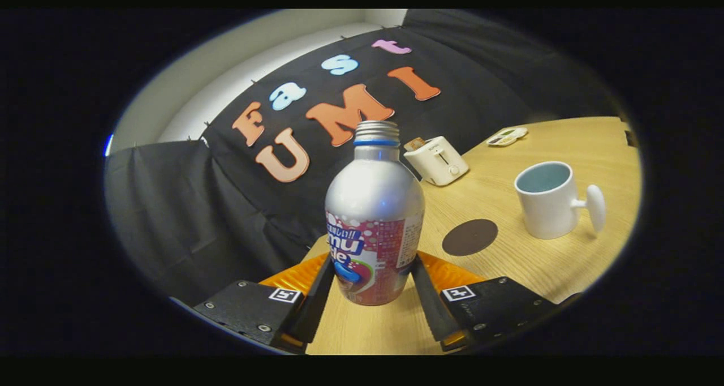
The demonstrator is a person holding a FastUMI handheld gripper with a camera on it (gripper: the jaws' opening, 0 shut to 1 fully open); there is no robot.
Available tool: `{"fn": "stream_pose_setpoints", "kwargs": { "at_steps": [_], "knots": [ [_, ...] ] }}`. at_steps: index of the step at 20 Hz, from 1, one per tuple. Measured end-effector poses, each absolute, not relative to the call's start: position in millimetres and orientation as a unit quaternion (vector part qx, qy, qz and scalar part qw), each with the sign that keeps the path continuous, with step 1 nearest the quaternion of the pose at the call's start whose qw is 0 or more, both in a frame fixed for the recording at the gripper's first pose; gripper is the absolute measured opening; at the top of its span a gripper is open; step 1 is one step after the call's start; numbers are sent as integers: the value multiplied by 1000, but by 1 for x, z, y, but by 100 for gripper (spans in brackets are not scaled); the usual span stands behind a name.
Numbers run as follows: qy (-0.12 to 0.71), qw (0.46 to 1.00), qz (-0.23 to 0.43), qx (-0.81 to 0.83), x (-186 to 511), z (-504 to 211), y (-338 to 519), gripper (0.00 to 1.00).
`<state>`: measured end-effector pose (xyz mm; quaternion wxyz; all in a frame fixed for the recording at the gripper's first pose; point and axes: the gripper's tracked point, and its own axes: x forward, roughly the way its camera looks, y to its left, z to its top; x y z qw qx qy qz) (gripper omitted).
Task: Take the bottle from table, then pour the juice into the cup, finally place the bottle on the coaster
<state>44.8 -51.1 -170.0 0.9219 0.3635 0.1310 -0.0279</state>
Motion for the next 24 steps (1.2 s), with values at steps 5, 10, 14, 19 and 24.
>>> {"fn": "stream_pose_setpoints", "kwargs": {
  "at_steps": [5, 10, 14, 19, 24],
  "knots": [
    [114, 874, -40, 470, 47, -168, -63, 76],
    [105, 826, -54, 552, 52, -164, -72, 75],
    [97, 791, -67, 601, 44, -163, -84, 76],
    [83, 748, -79, 654, 43, -164, -98, 75],
    [73, 704, -93, 700, 42, -167, -109, 75]
  ]
}}
